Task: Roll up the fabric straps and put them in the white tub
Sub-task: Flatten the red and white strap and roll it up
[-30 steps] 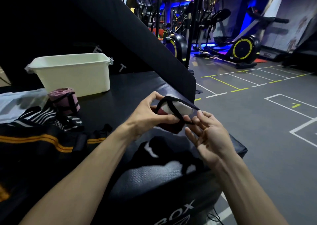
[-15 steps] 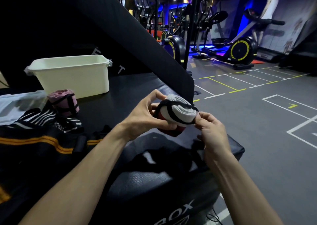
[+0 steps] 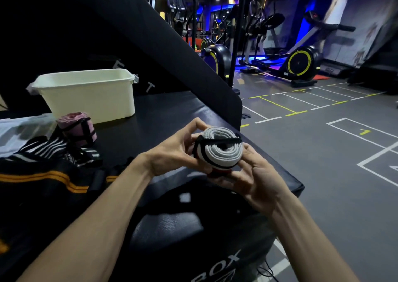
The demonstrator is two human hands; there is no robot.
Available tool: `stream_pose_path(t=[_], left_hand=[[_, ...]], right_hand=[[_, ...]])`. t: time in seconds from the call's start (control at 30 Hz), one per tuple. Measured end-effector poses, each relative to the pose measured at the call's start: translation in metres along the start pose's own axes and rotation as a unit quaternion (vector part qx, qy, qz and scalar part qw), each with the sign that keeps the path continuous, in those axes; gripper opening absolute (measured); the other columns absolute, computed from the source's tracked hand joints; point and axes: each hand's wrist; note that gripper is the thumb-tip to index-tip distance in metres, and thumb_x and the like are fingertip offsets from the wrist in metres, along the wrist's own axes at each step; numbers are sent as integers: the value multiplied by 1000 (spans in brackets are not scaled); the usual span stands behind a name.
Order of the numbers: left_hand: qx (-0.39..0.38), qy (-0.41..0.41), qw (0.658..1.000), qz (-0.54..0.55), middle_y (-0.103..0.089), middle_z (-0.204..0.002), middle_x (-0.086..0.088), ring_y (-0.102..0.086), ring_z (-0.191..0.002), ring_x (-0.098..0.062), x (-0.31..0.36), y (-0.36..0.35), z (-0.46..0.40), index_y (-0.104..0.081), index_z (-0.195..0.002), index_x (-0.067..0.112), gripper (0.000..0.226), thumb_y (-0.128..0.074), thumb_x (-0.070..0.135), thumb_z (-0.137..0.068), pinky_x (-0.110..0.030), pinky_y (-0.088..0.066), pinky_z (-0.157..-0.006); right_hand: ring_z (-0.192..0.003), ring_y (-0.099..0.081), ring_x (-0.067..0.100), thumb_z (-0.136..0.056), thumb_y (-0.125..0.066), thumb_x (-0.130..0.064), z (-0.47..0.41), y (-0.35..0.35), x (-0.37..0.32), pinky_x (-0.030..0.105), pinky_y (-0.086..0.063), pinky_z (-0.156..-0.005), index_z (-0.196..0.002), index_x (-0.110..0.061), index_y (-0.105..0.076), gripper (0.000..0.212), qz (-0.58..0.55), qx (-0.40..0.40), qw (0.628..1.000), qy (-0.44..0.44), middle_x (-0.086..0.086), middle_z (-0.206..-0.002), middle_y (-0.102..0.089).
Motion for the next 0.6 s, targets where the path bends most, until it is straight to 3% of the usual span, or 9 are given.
stream_pose_path(t=[0.07, 0.13, 0.17, 0.23, 0.33, 0.47, 0.6], left_hand=[[18, -7, 996, -81, -64, -131, -15, -61, -124, -27, 0, 2, -1, -53, -122, 16, 61, -82, -11, -75, -49, -50, -106], [33, -8, 989, -143, -64, -132, -4, -58, -126, -25, 2, 5, -2, -60, -132, 19, 58, -78, -3, -81, -56, -49, -105], [33, -10, 987, -158, -65, -132, -1, -58, -125, -25, 4, 6, -3, -61, -136, 19, 58, -72, -2, -82, -55, -50, -103], [40, -20, 984, -173, -70, -128, 1, -63, -117, -25, 9, 3, -5, -65, -136, 17, 52, -67, 6, -85, -45, -53, -99], [98, -33, 964, -244, -77, -110, 9, -72, -98, -10, 8, -9, -8, -73, -126, 23, 41, -81, 28, -87, -34, -61, -86], [157, -148, 883, -417, -78, -103, 10, -73, -88, -2, 2, -16, -12, -77, -116, 24, 42, -77, 44, -80, -32, -62, -69], [177, -212, 803, -529, -78, -92, 4, -74, -76, -24, 1, -20, -14, -77, -102, 20, 32, -61, 36, -79, -40, -59, -61]], right_hand=[[-94, -63, 38, -96, -60, -28, -3, 3, 0, 58, -54, -86, -109, -18, -59, 16, 1, 36, 999, 32, 13, -112, -71], [-88, -62, 31, -92, -63, -29, -6, 6, -2, 59, -53, -86, -100, -20, -59, 13, 20, 81, 993, 86, 5, -96, -72], [-83, -64, 26, -95, -62, -26, -8, 8, -1, 57, -55, -83, -98, -19, -59, 7, 34, 99, 987, 122, 1, -87, -72], [-70, -65, 13, -100, -59, -19, -9, 10, 1, 40, -60, -68, -95, -18, -59, 5, 84, 128, 969, 194, -4, -76, -70], [-69, -65, 8, -98, -63, -12, -9, 12, 5, 23, -54, -62, -96, -12, -61, 3, 172, 137, 938, 269, 5, -85, -70], [-67, -64, -1, -96, -67, -11, -11, 14, 7, 14, -49, -61, -94, -11, -63, 5, 249, 151, 906, 308, 2, -87, -70], [-70, -67, 10, -95, -70, -26, -15, 16, 12, 31, -54, -66, -92, -24, -65, 6, 302, 168, 888, 304, -3, -90, -72]])
Point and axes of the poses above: each hand's wrist, its own z-axis away from the middle knuckle, its own y-axis out of the back of the hand, x = y × z
